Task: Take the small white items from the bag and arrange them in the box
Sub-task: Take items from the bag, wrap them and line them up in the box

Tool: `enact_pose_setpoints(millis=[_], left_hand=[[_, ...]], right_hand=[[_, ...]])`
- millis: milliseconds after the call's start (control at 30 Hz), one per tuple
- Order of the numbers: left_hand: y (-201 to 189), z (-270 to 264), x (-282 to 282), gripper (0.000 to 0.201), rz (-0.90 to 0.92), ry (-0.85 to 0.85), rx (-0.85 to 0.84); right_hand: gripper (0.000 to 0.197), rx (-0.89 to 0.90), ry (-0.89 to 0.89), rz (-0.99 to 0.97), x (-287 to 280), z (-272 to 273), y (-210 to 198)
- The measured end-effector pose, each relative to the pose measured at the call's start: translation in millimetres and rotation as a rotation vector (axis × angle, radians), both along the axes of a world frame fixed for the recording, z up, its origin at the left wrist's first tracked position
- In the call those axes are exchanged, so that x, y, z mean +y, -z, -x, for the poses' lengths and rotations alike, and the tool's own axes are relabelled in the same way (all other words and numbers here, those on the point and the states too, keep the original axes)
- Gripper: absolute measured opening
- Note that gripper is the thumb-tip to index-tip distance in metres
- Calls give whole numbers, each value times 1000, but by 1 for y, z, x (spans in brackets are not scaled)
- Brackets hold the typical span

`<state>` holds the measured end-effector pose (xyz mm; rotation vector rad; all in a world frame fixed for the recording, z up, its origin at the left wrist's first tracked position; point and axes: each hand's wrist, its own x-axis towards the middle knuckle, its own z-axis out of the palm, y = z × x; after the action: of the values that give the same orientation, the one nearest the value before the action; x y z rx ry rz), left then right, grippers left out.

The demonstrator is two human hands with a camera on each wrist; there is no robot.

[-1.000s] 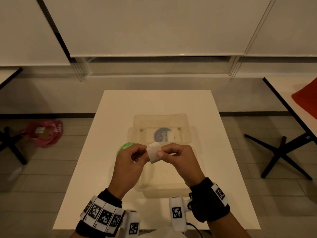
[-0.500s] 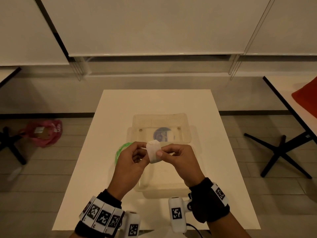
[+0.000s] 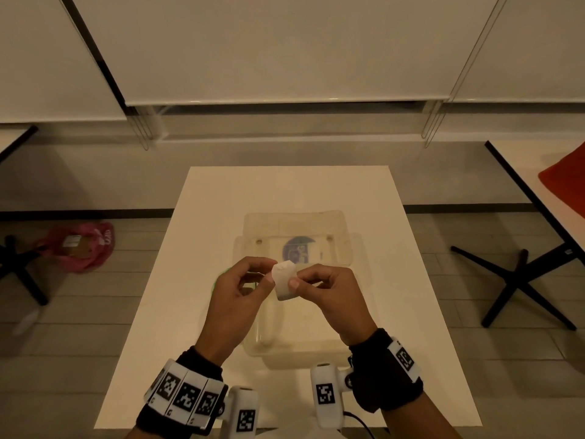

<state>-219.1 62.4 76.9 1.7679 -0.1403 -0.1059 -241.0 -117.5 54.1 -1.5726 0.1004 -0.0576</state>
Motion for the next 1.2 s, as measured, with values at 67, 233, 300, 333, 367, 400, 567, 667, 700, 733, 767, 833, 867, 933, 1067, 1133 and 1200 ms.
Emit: enact_pose_setpoints(millis=[67, 233, 300, 333, 367, 400, 567, 667, 700, 733, 767, 833, 867, 933, 1067, 1133, 1200], left_hand=[[0, -1, 0, 11, -22, -2, -14], [0, -1, 0, 9, -12, -11, 4], [0, -2, 0, 8, 14, -19, 23], [0, -2, 0, 8, 21, -23, 31], [0, -2, 0, 8, 26, -22, 36], [1, -2, 0, 8, 29, -20, 41], [0, -2, 2, 9, 58, -36, 66], [-1, -1, 2, 10, 98, -35, 89], [-2, 0, 2, 10, 115, -41, 95], [-2, 1, 2, 8, 134, -52, 108], [-2, 1, 3, 9, 149, -58, 123], [-2, 3, 3, 18, 146, -40, 137], [-2, 4, 3, 18, 132, -21, 137], [-2, 6, 3, 12, 106, 10, 134], [3, 8, 2, 6, 59, 25, 78], [2, 8, 0, 7, 66, -1, 63], [3, 8, -1, 9, 70, -21, 69]], right_hand=[[2, -11, -21, -30, 0, 1, -2], [7, 1, -133, -7, 2, 1, -3], [7, 20, -129, 16, 1, 2, -4], [7, 21, -125, 40, 1, 2, -4], [7, 13, -123, 60, 0, 2, -4], [8, 1, -120, 69, 0, 2, -5], [9, 35, -109, 40, -1, 2, -2], [8, 43, -85, -20, -1, 3, -2], [8, 40, -74, -28, -1, 3, -2], [9, 36, -62, -32, -1, 3, -3], [10, 32, -49, -29, 0, 3, -4], [9, 27, -30, -16, -1, 2, -3], [8, 22, -25, -16, -1, 3, -4], [8, 11, -24, -25, 0, 4, -5], [8, 14, -17, 19, 3, 6, -6], [11, 22, -20, 33, 4, 7, -6], [13, 25, -20, 36, 3, 7, -8]])
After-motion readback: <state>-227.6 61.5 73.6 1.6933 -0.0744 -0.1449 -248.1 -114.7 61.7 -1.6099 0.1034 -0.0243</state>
